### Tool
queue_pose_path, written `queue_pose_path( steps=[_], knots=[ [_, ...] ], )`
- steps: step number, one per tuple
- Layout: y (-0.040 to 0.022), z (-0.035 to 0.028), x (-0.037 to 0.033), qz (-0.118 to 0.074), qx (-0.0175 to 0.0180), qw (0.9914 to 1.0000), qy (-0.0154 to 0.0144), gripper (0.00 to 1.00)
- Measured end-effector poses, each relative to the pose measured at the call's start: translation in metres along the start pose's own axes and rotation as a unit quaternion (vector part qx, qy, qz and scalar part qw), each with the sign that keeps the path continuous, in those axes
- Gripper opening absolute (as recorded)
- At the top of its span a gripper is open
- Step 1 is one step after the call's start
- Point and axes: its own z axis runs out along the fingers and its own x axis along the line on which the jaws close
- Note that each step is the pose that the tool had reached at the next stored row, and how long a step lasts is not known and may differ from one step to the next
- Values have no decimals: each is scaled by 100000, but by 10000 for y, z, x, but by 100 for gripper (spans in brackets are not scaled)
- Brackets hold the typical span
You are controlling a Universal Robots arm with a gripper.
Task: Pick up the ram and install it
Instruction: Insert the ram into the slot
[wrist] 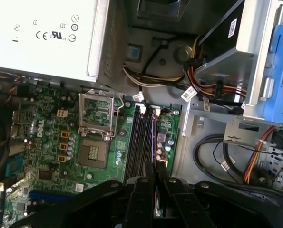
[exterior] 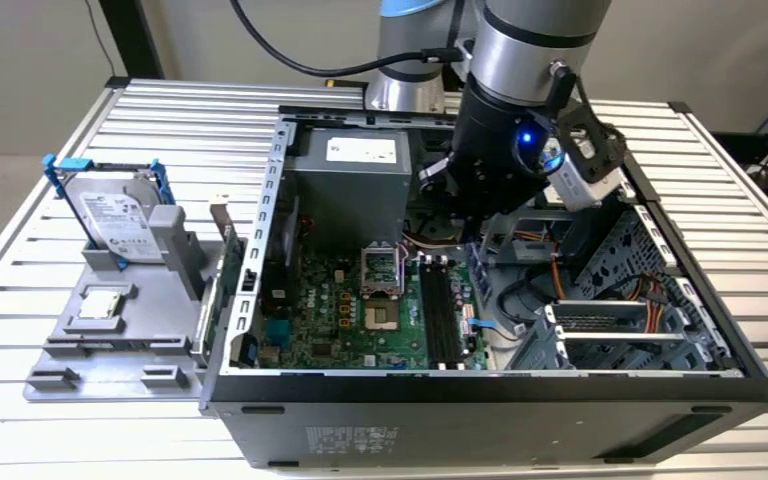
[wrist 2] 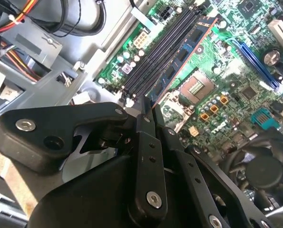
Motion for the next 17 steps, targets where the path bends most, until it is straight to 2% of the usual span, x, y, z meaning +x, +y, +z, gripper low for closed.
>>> queue_pose_path(
  steps=[4,7,9,13,17],
  knots=[
    [-1,47,0,126,726,99997,88,0],
    [-1,71,-1,2221,789,99972,5,0],
    [-2,91,0,3927,793,99920,-48,0],
    [-2,130,0,7090,801,99745,-120,0],
    [-3,180,0,10643,813,99429,-187,0]
  ],
)
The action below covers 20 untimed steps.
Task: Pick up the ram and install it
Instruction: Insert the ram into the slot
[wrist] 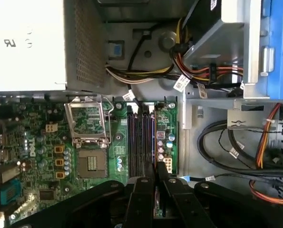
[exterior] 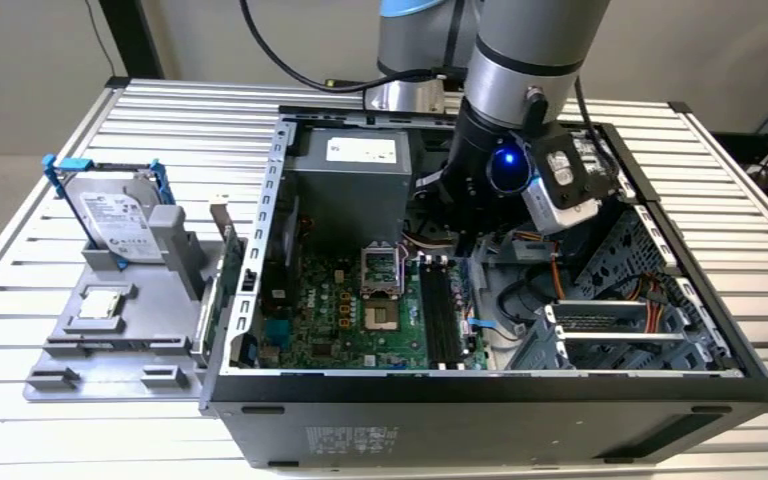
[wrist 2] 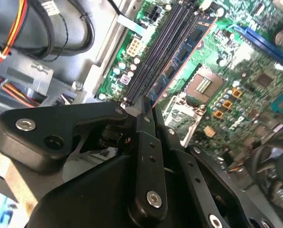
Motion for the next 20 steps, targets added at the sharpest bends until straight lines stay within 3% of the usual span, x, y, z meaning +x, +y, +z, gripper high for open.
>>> queue_pose_path(
  steps=[3,6,11,16,20],
  knots=[
    [0,49,0,2520,-4,99968,-45,0],
    [0,103,0,2991,5,99955,-50,0],
    [-1,195,-1,-379,-5,99999,-40,0],
    [-10,286,-3,-767,-9,99997,-41,0],
    [-73,338,-7,-1328,-17,99991,-41,0]
  ],
)
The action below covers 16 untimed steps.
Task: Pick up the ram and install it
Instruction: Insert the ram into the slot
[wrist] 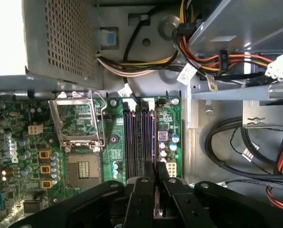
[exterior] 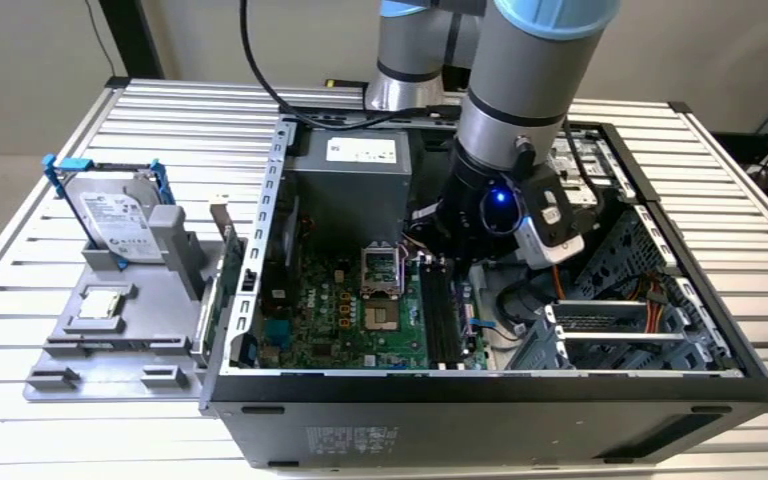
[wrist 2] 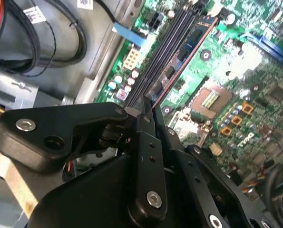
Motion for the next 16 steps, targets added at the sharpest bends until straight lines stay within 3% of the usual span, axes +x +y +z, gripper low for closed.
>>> queue_pose_path(
  steps=[2,5,8,12,14,16],
  knots=[
    [-2,27,0,-450,52,99999,-12,0],
    [-2,58,-2,-752,91,99997,-319,0],
    [-10,58,-1,-690,65,99997,-305,0],
    [-10,124,-1,-656,37,99997,-385,0],
    [-10,151,-1,-652,34,99996,-650,0],
    [-10,173,-1,-652,11,99991,-1148,0]
  ],
)
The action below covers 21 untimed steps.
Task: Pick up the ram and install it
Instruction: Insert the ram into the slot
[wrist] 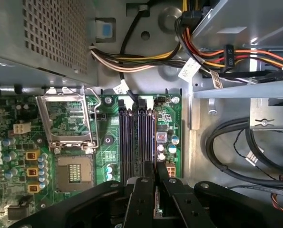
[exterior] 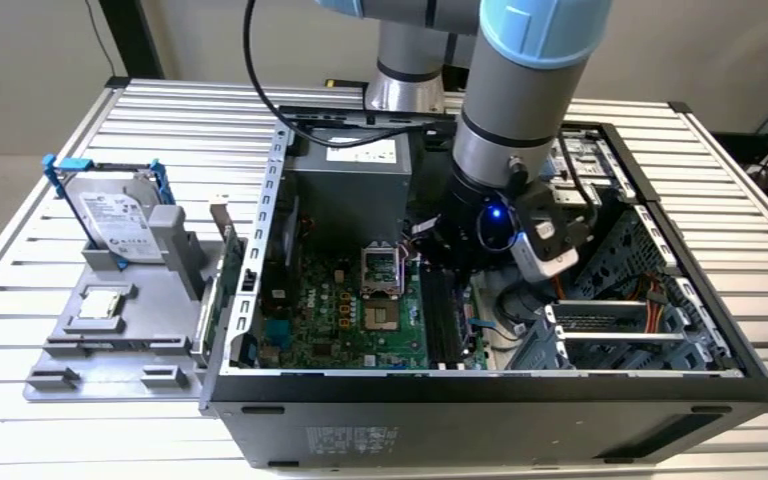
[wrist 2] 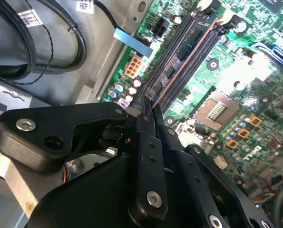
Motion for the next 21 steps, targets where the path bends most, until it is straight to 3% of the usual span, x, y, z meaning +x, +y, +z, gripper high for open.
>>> queue_pose_path(
  steps=[3,21],
  knots=[
    [0,44,2,-5,-3,100000,-250,0],
    [-29,149,32,-69,6,100000,-109,0]
  ],
)
